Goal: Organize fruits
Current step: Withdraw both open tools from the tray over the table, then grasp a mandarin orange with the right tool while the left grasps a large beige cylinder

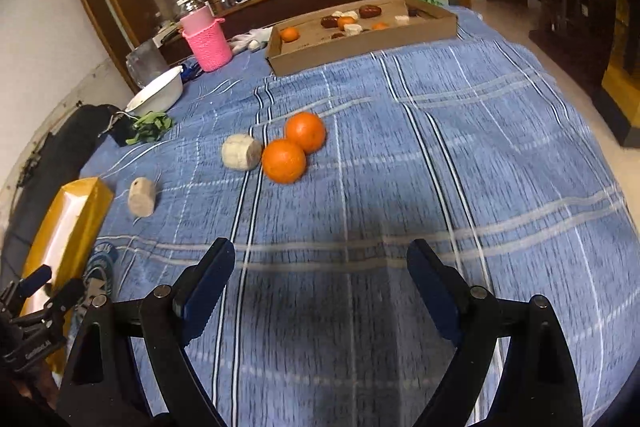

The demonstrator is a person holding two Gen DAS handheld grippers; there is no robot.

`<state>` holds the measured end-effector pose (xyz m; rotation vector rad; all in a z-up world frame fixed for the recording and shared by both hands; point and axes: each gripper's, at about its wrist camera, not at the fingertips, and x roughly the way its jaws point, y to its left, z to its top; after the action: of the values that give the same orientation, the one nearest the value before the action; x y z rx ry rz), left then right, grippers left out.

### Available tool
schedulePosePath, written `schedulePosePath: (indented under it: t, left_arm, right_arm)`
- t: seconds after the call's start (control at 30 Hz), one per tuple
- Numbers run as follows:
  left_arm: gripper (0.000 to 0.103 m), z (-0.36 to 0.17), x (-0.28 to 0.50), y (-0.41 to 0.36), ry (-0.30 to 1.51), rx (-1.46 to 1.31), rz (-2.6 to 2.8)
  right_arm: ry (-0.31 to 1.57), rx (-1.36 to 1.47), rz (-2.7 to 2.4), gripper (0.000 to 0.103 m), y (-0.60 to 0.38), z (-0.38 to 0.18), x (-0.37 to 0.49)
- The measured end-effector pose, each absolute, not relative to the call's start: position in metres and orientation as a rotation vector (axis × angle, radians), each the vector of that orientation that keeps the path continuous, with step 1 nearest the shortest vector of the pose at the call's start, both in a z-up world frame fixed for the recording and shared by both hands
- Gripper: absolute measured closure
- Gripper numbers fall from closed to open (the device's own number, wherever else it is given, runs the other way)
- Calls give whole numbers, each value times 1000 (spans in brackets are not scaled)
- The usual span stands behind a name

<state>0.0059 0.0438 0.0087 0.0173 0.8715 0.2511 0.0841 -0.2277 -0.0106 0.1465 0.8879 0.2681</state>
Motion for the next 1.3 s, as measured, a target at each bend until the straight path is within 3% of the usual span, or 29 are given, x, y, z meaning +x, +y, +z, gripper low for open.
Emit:
schedulePosePath:
  t: [0.17, 0.23, 0.3, 0.43, 0.47, 0.6, 0.73, 0.8, 0.87, 1.3]
  left_arm:
    - [10, 6, 28, 45, 859, -40, 236]
    - [10, 5, 39, 45, 851, -52, 231]
    - [10, 3, 50, 45, 851, -50, 236]
    - [10, -4, 72, 45, 867, -68, 228]
    - [10, -6, 77, 44, 870, -69, 226]
    - [11, -12, 95, 43, 874, -93, 212]
    - [26, -24, 116, 44, 921, -155, 203]
    - [38, -31, 125, 41, 941, -176, 203]
    - [63, -32, 129, 34, 926, -116, 219]
    - [63, -9, 49, 18, 873, -93, 108]
  right_arm:
    - [859, 90, 269, 16, -204, -13, 113]
    - [870, 60, 259, 24, -192, -19, 130]
    - [878, 43, 238, 40, -185, -24, 142]
    - [906, 46, 222, 55, -177, -34, 161]
    - [901, 65, 251, 70, -177, -32, 161]
    - [896, 72, 261, 70, -179, -32, 157]
    - [887, 117, 259, 70, -190, -31, 154]
    - [895, 131, 268, 70, -191, -32, 154]
    - [890, 132, 272, 70, -191, -31, 153]
    - [823, 137, 291, 70, -211, -6, 91]
